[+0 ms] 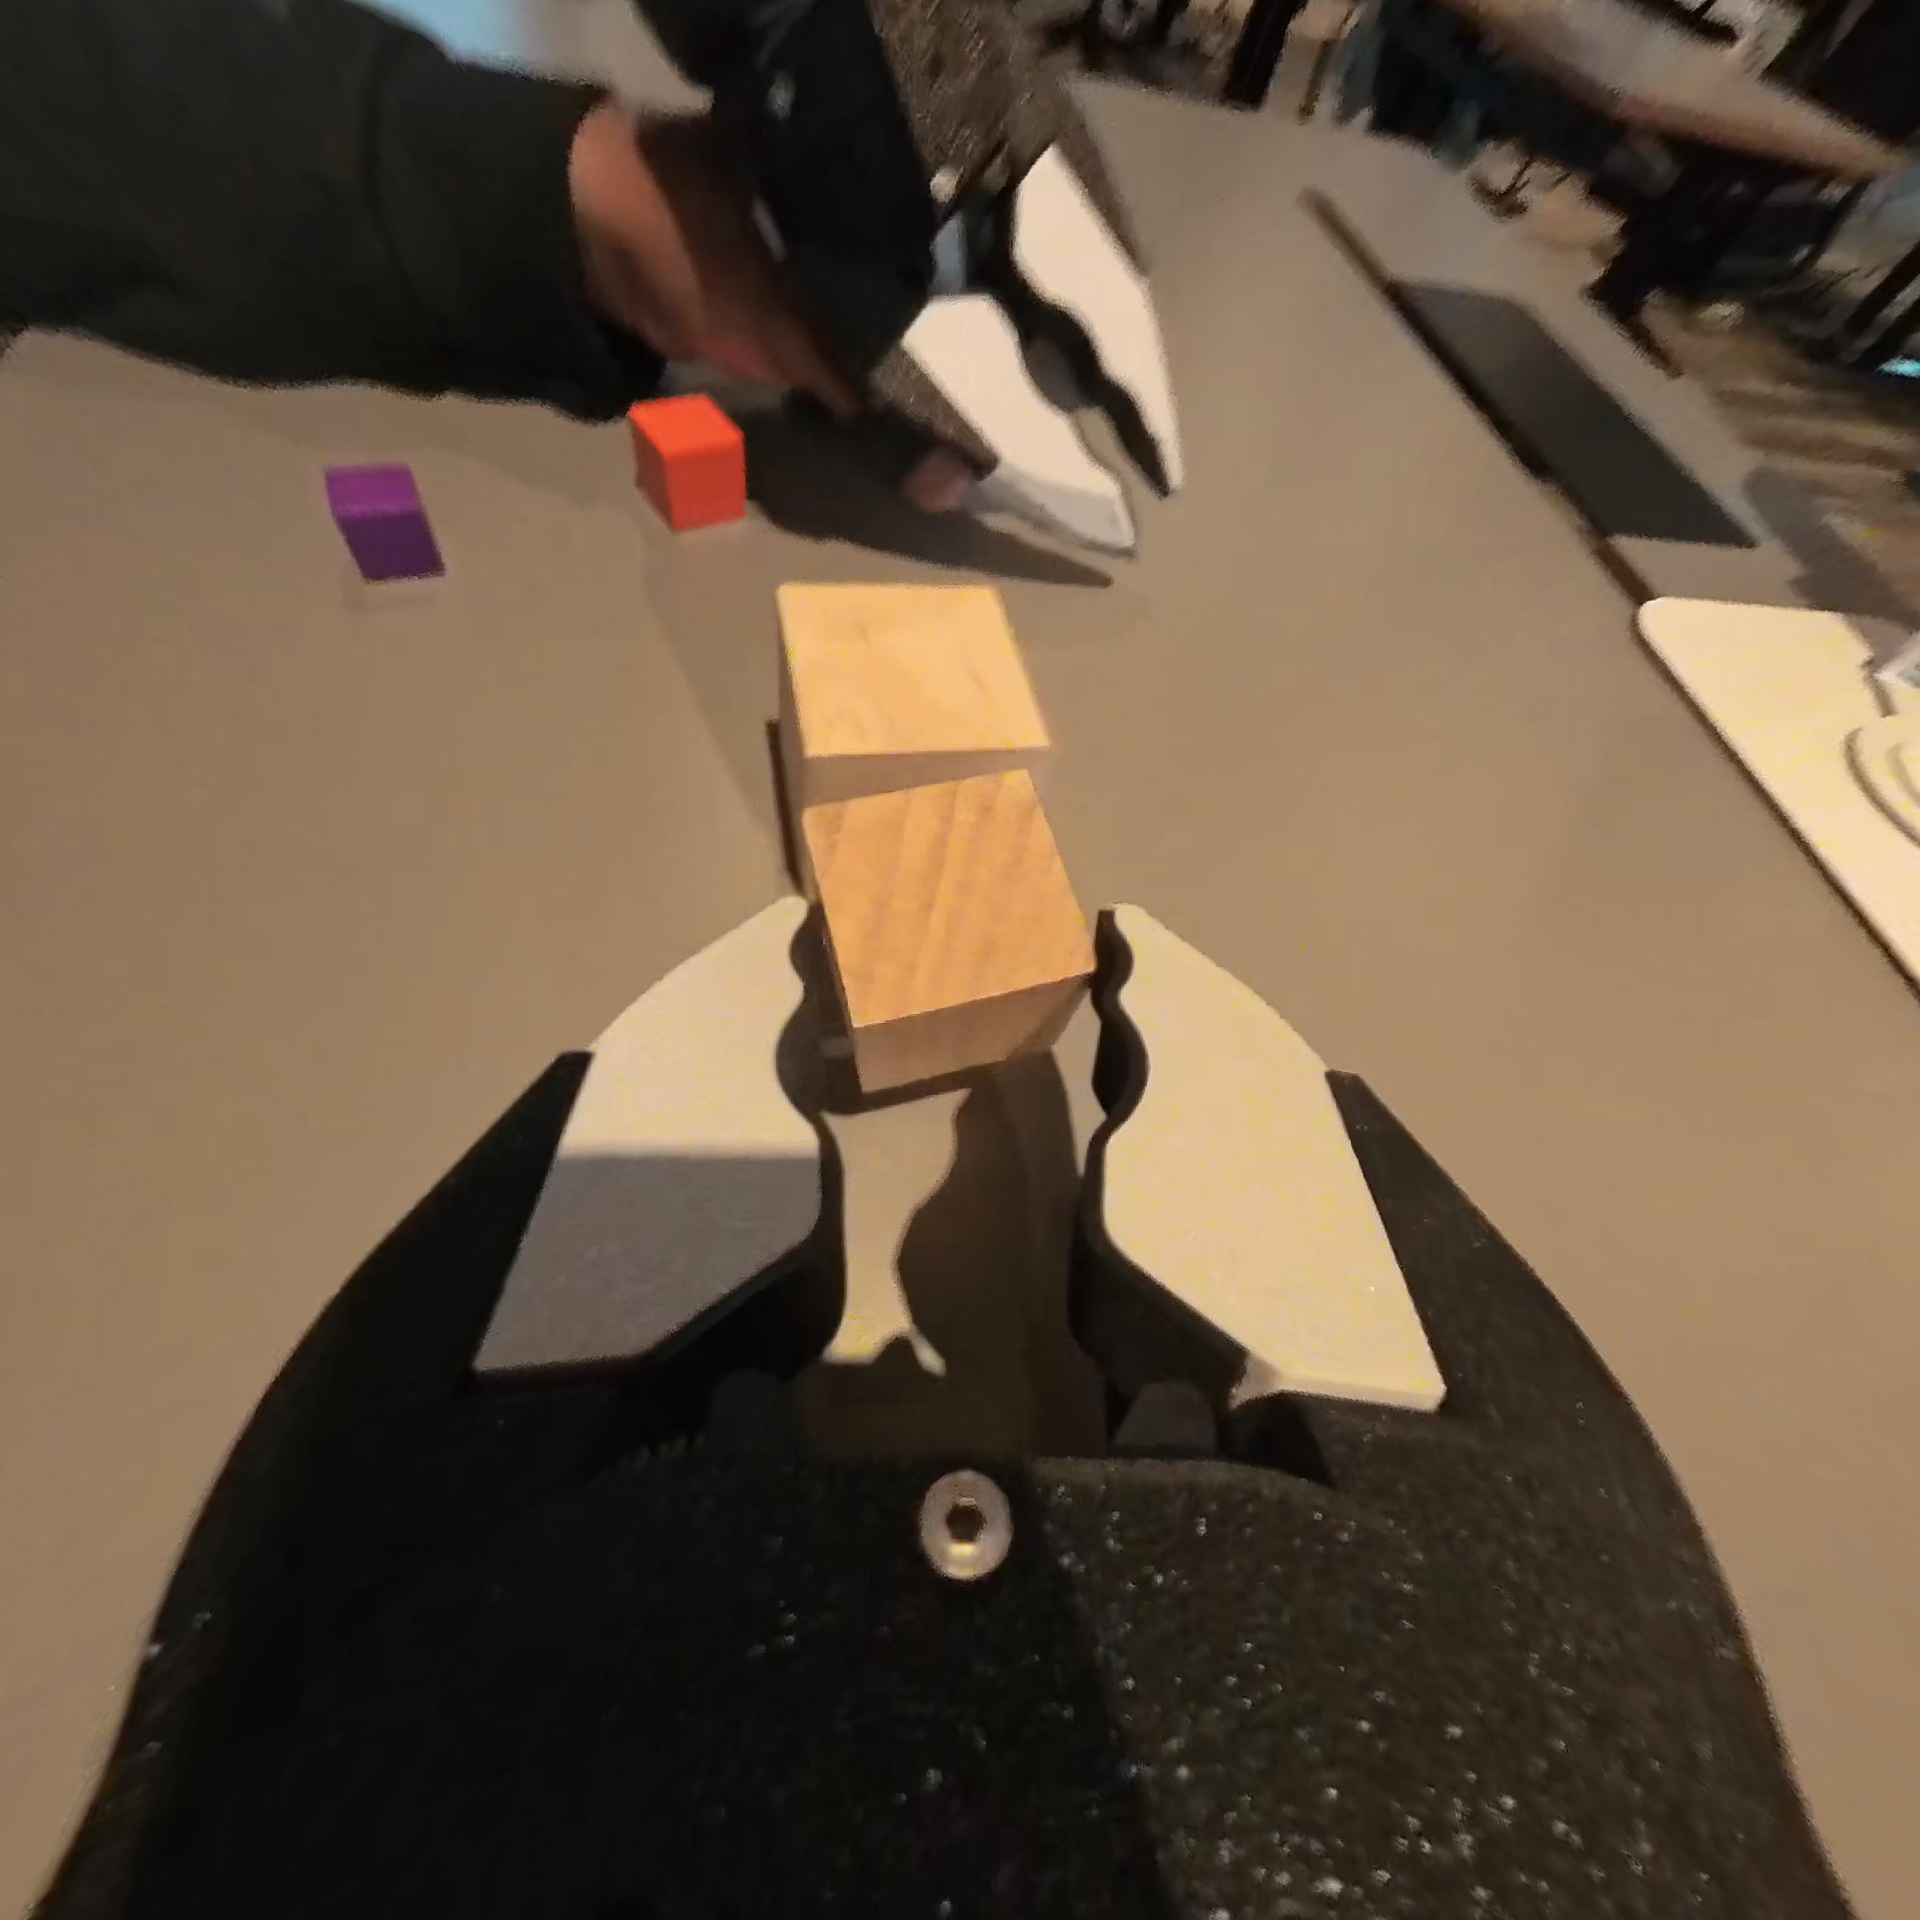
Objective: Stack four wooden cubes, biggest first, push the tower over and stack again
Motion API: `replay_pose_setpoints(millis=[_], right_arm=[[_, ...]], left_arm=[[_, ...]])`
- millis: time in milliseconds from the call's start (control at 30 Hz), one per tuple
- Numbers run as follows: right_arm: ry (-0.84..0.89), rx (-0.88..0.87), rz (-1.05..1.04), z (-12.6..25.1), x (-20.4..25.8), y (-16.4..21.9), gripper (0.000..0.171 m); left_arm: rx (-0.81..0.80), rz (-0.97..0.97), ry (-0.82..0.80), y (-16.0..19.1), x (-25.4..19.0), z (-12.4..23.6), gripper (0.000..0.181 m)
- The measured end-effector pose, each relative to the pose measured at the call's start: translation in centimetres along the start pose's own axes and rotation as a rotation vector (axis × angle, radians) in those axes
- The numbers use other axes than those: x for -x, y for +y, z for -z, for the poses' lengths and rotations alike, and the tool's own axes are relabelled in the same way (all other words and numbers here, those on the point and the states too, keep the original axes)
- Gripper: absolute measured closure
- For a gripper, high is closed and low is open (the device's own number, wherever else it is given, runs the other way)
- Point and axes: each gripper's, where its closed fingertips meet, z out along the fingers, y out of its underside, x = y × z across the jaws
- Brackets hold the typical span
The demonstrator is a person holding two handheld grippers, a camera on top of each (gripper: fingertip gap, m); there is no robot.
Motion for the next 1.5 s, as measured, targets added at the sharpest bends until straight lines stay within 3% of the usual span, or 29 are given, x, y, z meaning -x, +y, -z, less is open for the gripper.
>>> replay_pose_setpoints(millis=[33, 233, 467, 700, 967, 1233, 1400, 1500], right_arm=[[0.022, -0.03, -0.013, 0.2, -0.5, -0.4, 0.122], [0.052, -0.187, -0.075, 0.4, -1.4, -2.9, 0.124], [0.098, -0.199, -0.091, -0.6, -2.2, -5.5, 0.125], [0.074, 0.034, -0.081, -0.3, -1.6, -1.2, 0.125], [0.027, 0.173, -0.091, -1.0, -0.8, 2.1, 0.125], [-0.046, 0.19, -0.131, 0.3, -0.1, 3.0, 0.101], [-0.06, 0.223, -0.162, 1.2, -0.2, 4.0, 0.105], [-0.031, 0.265, -0.172, 0.9, -0.7, 4.6, 0.117]], left_arm=[[0.008, 0.013, -0.016, 0.2, 0.4, 0.0, 0.164], [0.0, 0.052, -0.018, 0.2, 0.8, 0.1, 0.164], [0.026, 0.015, -0.032, 0.4, 0.5, -0.1, 0.164], [0.023, 0.018, -0.022, 0.4, 0.4, 0.0, 0.164], [0.029, 0.01, -0.019, 0.5, 0.3, -0.1, 0.166], [0.03, 0.005, -0.022, 0.5, 0.2, -0.1, 0.167], [0.03, 0.004, -0.021, 0.4, 0.2, -0.1, 0.167], [0.03, 0.002, -0.021, 0.4, 0.2, -0.1, 0.167]])
